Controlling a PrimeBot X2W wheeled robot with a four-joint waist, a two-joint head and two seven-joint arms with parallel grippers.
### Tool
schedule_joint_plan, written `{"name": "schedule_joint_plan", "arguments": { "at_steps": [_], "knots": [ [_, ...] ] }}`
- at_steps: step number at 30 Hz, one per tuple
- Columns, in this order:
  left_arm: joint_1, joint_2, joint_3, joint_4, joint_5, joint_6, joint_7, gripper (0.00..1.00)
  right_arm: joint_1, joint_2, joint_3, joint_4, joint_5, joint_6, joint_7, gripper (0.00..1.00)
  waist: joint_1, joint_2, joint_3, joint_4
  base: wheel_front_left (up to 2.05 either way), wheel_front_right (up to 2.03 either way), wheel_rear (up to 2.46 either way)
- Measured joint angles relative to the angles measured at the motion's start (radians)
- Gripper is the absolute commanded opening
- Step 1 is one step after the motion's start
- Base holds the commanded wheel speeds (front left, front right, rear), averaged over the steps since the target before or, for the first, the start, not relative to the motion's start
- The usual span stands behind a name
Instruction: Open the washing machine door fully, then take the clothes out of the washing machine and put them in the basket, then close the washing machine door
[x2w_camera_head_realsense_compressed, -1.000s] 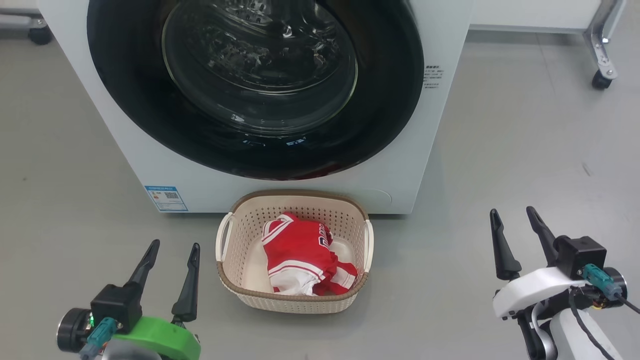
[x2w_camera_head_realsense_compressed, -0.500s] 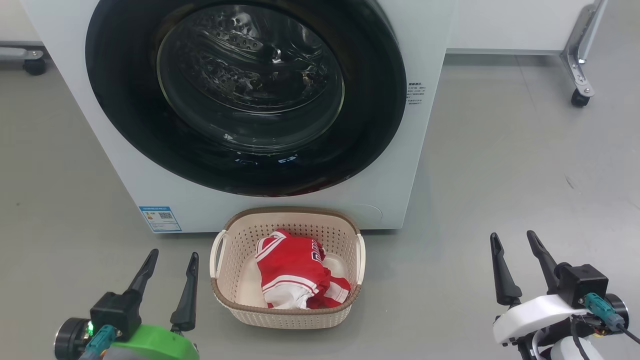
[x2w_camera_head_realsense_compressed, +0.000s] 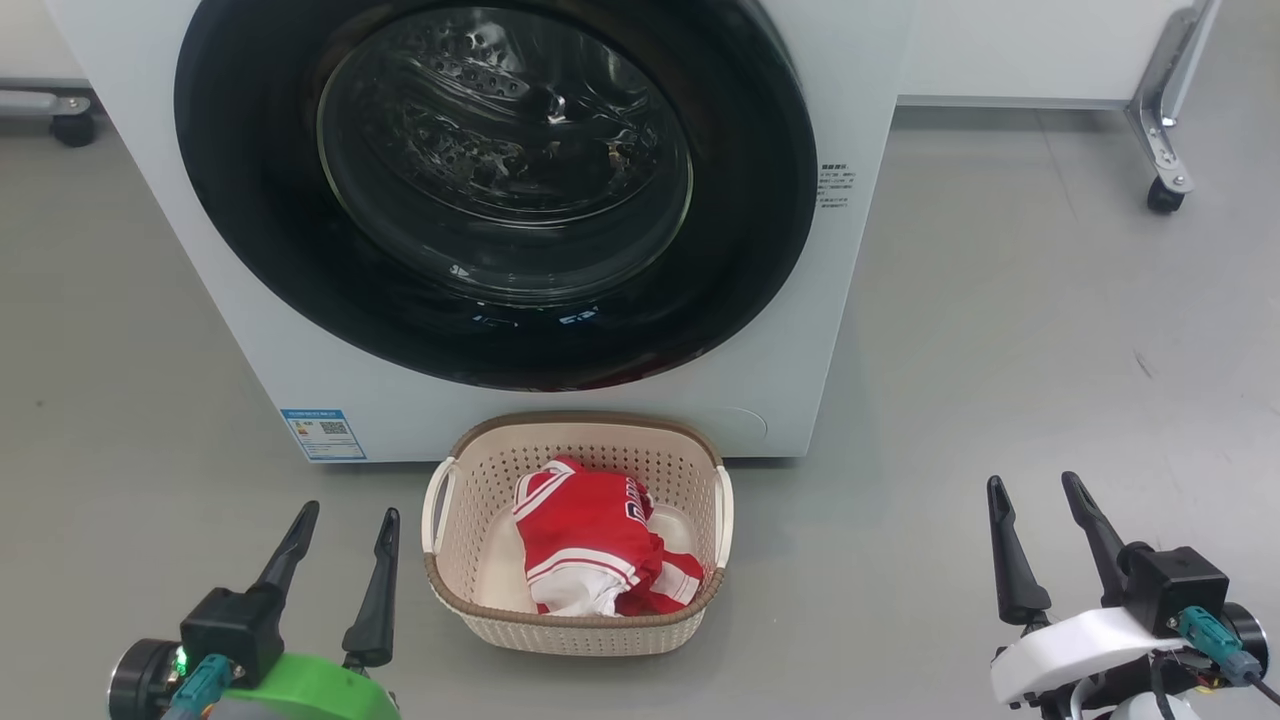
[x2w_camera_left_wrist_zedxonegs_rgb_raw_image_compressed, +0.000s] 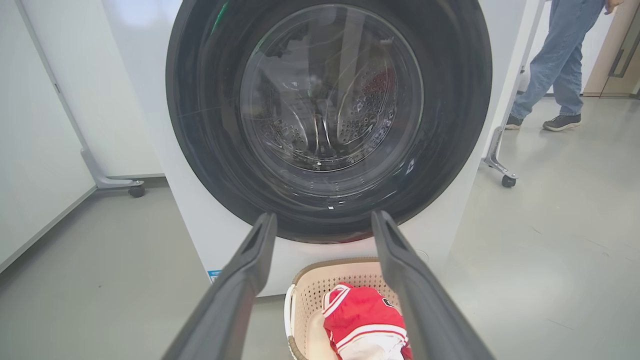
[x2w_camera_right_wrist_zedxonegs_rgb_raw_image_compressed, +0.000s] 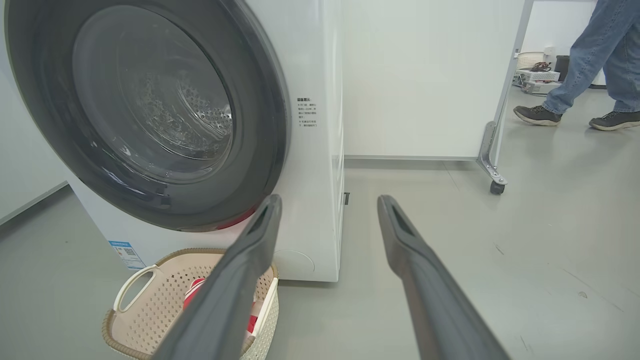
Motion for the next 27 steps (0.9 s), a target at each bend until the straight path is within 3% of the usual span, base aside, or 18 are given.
{"name": "schedule_joint_plan", "arguments": {
  "at_steps": [24, 25, 27],
  "knots": [
    [0.008, 0.007, -0.001, -0.034, 0.000, 0.009, 0.018, 1.00, 0.039, -0.007, -0.002, -0.083, 0.000, -0.025, 0.034, 1.00, 0.0000, 0.0000, 0.014, 0.004, 0.00, 0.00, 0.00],
    [0.009, 0.007, -0.001, -0.034, 0.000, 0.009, 0.018, 0.00, 0.040, -0.007, -0.002, -0.086, 0.000, -0.025, 0.034, 0.00, 0.0000, 0.0000, 0.014, 0.004, 0.00, 0.00, 0.00],
    [0.012, 0.000, -0.006, -0.016, 0.000, 0.008, 0.018, 0.00, 0.042, 0.000, -0.001, -0.070, 0.000, -0.025, 0.035, 0.00, 0.0000, 0.0000, 0.014, 0.004, 0.00, 0.00, 0.00]
  ]
}}
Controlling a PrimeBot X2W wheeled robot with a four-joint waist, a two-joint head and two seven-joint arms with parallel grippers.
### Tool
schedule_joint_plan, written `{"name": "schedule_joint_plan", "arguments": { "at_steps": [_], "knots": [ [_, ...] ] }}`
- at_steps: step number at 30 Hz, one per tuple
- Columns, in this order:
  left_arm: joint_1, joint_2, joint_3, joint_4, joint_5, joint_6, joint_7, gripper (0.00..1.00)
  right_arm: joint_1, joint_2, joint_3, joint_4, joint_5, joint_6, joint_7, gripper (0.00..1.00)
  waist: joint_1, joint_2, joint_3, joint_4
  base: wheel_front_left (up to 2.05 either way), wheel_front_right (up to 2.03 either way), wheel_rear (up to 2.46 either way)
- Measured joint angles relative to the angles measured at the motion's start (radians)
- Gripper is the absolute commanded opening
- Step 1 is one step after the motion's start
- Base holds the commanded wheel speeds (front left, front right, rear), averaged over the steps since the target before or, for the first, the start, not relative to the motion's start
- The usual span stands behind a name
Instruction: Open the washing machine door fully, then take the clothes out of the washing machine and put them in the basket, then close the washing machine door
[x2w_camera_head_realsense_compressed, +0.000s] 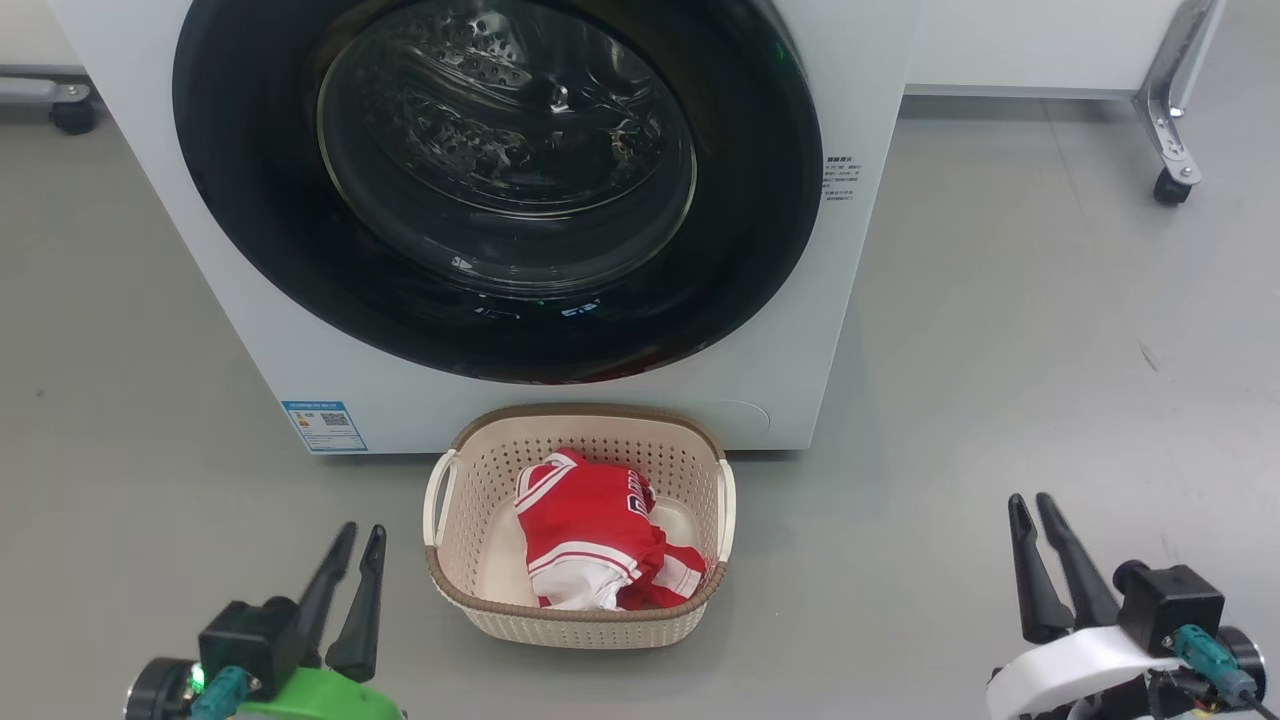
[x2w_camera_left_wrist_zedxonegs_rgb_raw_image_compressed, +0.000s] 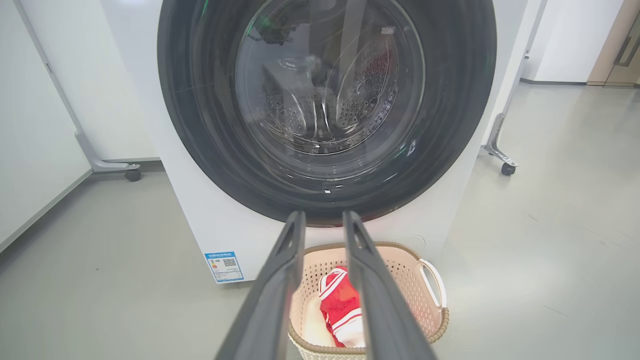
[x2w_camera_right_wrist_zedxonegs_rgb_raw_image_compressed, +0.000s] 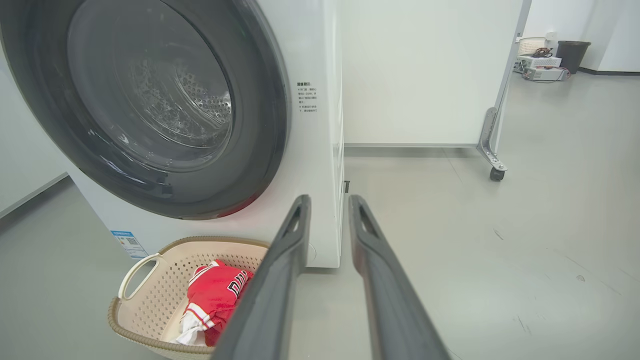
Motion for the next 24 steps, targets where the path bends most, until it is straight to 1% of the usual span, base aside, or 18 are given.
{"name": "schedule_joint_plan", "arguments": {
  "at_steps": [4, 8, 24],
  "knots": [
    [0.025, -0.022, -0.016, 0.040, 0.000, 0.000, 0.000, 0.00, 0.022, 0.021, 0.007, 0.041, 0.001, 0.000, 0.002, 0.00, 0.0000, 0.0000, 0.000, 0.000, 0.00, 0.00, 0.00],
    [0.030, -0.024, -0.012, 0.042, -0.023, -0.001, 0.000, 0.00, 0.025, 0.023, 0.005, 0.044, 0.022, 0.002, 0.003, 0.00, 0.0000, 0.0000, 0.000, -0.002, 0.00, 0.00, 0.00],
    [0.030, -0.045, 0.037, 0.046, -0.235, -0.026, 0.031, 0.00, 0.016, 0.035, -0.034, 0.052, 0.251, 0.028, 0.051, 0.00, 0.0001, 0.0000, -0.001, -0.016, 0.00, 0.00, 0.00]
  ]
}}
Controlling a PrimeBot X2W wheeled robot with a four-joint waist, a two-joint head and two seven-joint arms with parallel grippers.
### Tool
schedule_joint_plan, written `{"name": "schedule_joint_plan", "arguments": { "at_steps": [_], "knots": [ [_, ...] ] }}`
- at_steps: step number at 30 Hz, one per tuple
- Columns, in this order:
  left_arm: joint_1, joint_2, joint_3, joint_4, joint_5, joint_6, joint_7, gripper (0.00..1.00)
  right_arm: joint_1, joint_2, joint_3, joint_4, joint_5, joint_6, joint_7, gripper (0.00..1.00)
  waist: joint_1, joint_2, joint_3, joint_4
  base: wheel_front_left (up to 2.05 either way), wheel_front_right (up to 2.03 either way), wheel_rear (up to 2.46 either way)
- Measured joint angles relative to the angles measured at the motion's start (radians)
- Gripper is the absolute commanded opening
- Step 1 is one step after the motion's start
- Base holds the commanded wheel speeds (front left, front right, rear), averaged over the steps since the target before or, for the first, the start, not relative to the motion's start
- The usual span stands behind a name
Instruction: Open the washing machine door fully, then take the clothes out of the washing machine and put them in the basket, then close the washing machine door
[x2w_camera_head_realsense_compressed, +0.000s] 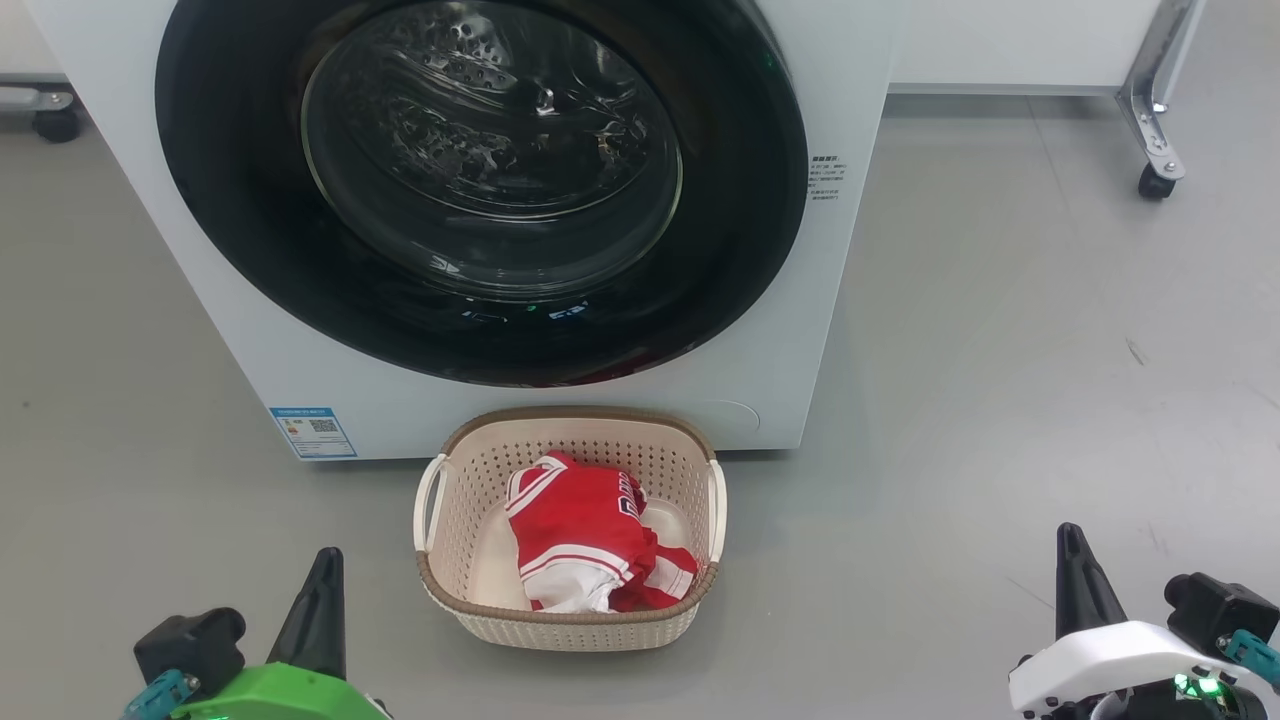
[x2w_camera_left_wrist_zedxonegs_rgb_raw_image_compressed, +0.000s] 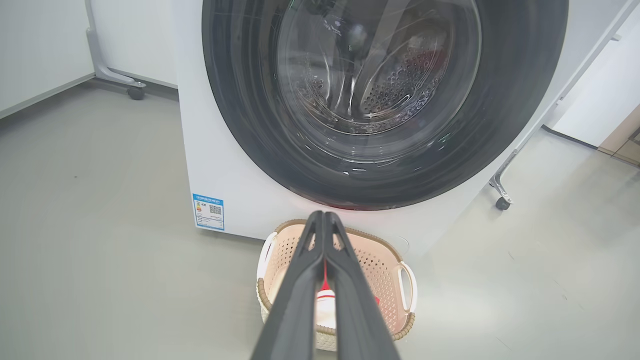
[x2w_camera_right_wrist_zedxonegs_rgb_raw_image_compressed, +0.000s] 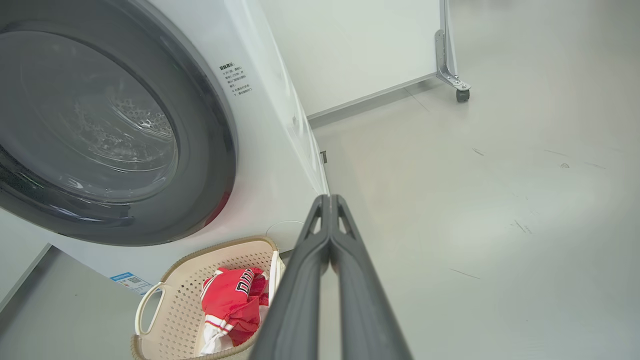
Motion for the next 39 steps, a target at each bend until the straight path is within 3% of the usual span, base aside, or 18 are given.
{"name": "schedule_joint_plan", "arguments": {
  "at_steps": [39],
  "knots": [
    [-0.042, -0.034, 0.134, 0.065, -0.477, -0.062, 0.101, 0.00, -0.075, 0.025, -0.108, 0.051, 0.504, 0.062, 0.132, 0.00, 0.0000, 0.0000, -0.004, -0.032, 0.00, 0.00, 0.00]
  ]
}}
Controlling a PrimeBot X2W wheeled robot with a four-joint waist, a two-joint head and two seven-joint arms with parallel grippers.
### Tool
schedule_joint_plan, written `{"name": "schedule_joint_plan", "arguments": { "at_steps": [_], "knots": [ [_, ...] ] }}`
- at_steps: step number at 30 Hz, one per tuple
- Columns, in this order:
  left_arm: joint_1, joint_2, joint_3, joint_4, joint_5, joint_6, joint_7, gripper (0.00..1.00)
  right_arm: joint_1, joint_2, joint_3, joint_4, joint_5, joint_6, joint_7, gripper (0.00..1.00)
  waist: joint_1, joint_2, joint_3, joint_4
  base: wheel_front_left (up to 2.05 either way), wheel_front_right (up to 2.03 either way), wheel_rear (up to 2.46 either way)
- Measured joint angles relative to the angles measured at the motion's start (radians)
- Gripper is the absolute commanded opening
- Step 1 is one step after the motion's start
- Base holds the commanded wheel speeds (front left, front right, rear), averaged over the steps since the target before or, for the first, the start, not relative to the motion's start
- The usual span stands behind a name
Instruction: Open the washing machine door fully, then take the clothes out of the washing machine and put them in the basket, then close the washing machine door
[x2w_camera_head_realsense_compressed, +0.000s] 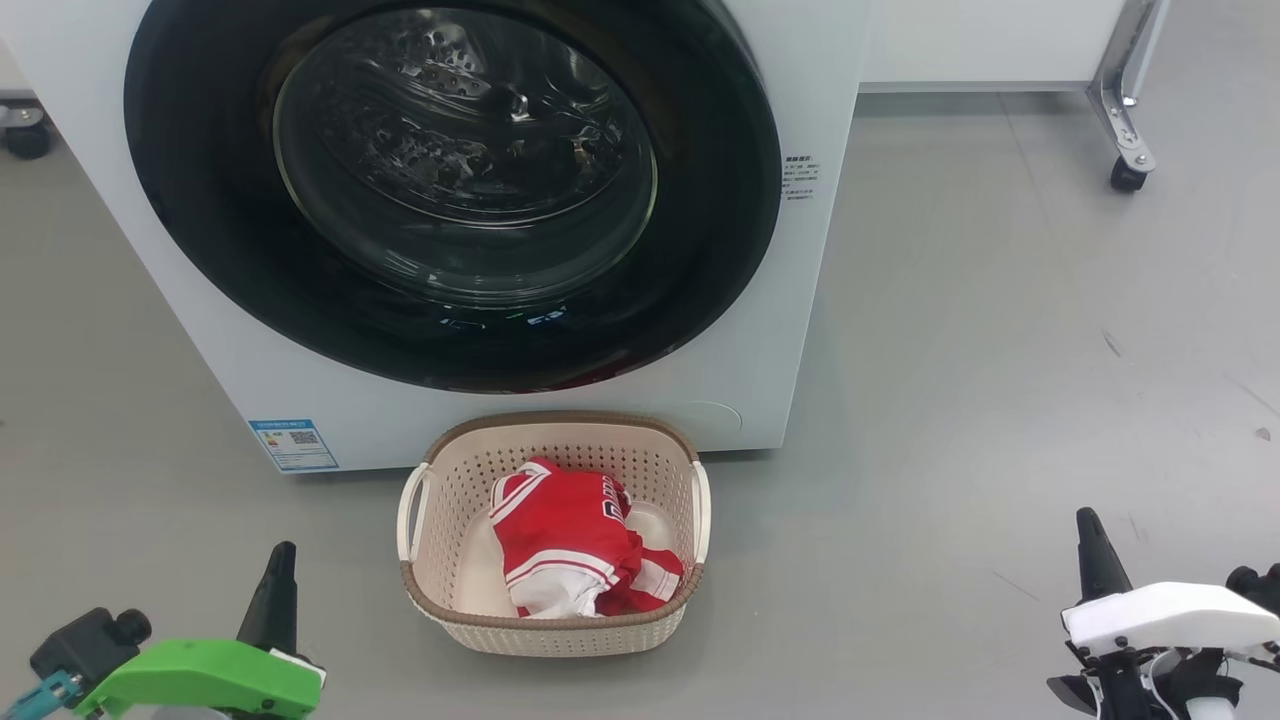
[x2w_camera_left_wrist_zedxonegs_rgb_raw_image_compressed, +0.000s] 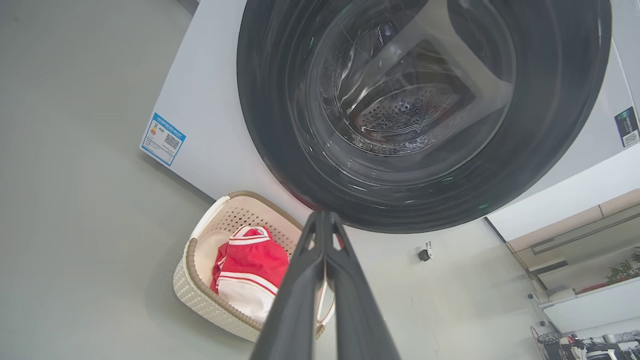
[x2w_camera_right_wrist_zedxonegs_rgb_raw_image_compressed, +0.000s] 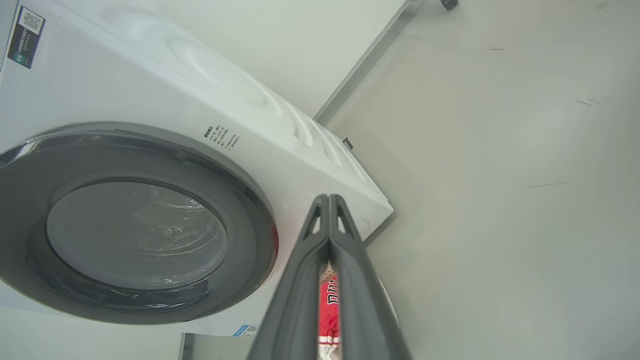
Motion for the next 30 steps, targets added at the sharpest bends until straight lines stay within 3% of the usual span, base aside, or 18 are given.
{"name": "schedule_joint_plan", "arguments": {
  "at_steps": [30],
  "knots": [
    [-0.046, -0.027, 0.095, 0.055, -0.354, -0.053, 0.064, 0.00, -0.060, 0.014, -0.077, 0.035, 0.365, 0.044, 0.087, 0.00, 0.0000, 0.0000, -0.003, -0.023, 0.00, 0.00, 0.00]
  ]
}}
